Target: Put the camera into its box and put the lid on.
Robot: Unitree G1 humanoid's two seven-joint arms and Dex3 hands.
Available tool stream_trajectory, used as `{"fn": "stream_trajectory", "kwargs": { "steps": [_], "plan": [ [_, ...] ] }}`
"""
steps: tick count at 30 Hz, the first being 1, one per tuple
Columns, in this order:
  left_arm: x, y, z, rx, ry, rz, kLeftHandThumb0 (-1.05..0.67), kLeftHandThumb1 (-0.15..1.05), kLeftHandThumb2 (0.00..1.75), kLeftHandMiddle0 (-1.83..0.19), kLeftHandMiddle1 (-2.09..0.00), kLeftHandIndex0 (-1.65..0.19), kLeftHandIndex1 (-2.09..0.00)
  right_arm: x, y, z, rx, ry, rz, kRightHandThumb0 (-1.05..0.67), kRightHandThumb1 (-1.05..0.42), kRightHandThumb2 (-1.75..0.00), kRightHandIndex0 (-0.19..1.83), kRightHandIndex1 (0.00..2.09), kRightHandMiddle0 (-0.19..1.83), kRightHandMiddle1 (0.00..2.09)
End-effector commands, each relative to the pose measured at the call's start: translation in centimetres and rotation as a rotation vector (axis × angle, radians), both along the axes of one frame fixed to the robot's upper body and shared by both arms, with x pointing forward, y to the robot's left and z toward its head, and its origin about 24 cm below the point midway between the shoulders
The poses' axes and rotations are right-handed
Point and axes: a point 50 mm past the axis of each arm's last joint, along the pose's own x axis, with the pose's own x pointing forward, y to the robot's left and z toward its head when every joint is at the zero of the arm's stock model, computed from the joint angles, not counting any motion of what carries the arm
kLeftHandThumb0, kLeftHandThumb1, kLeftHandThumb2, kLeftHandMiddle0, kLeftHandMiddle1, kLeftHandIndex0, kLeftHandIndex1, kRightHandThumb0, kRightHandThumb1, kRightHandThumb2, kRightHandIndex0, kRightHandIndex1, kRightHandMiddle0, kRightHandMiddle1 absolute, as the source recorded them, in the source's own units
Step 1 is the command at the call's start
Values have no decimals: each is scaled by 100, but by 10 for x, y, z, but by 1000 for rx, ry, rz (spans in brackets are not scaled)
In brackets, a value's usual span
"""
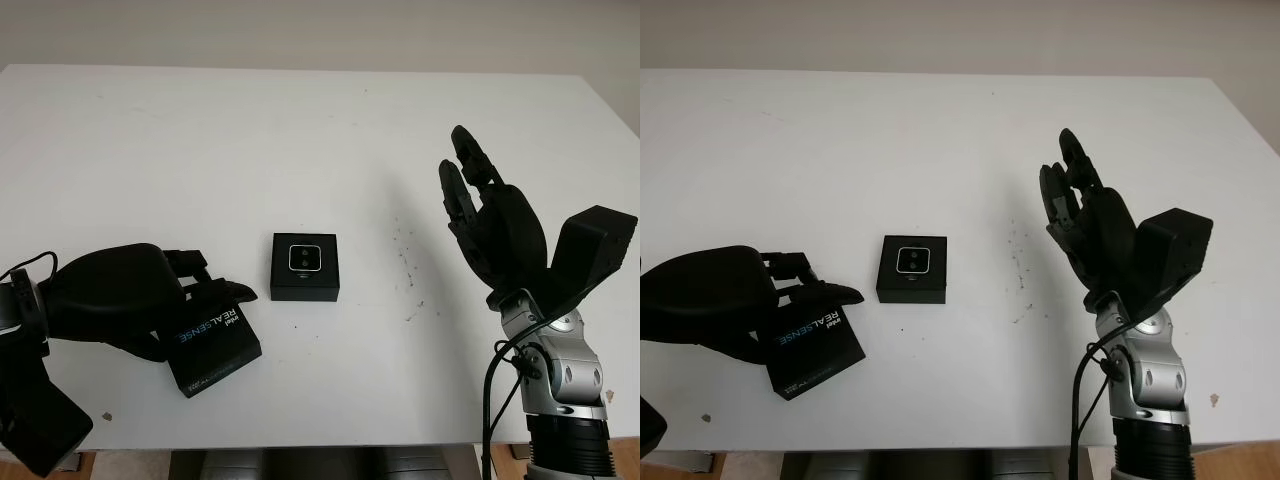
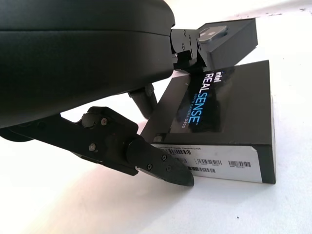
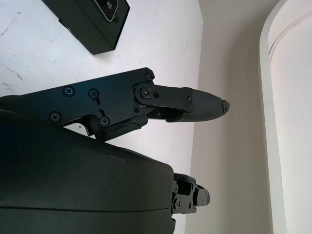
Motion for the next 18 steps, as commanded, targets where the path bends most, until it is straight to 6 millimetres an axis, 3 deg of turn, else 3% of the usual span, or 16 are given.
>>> {"fn": "stream_trajectory", "kwargs": {
  "steps": [1, 4, 7, 12, 18],
  "plan": [
    [-2, 2, -12, 2, 34, 6, -27, 104, 8, 5, -165, 5, -159, -3, -2, 2, 9, -12, -5, -59, -105, -44, -6, 6, -1, 11],
    [-1, 2, -12, -19, 37, 25, -38, 105, 15, 12, -194, 14, -188, -4, -1, 1, 10, -16, -3, -59, -105, -44, -6, 6, -2, 11],
    [0, 1, -12, -21, 44, 37, -46, 105, 27, 11, -207, 18, -206, -4, 0, 1, 8, -21, -4, -60, -105, -44, -5, 6, -2, 11],
    [0, 0, -9, -39, 78, 89, -53, 105, 43, 4, -209, 12, -209, -3, 1, -2, 9, -28, 14, -58, -105, -46, -7, 5, -4, 11],
    [1, -2, 4, -117, 131, 182, -56, 105, 45, 4, -209, 14, -209, -4, 4, -5, 2, -11, 9, -60, -105, -43, -5, 6, -3, 13]
  ]
}}
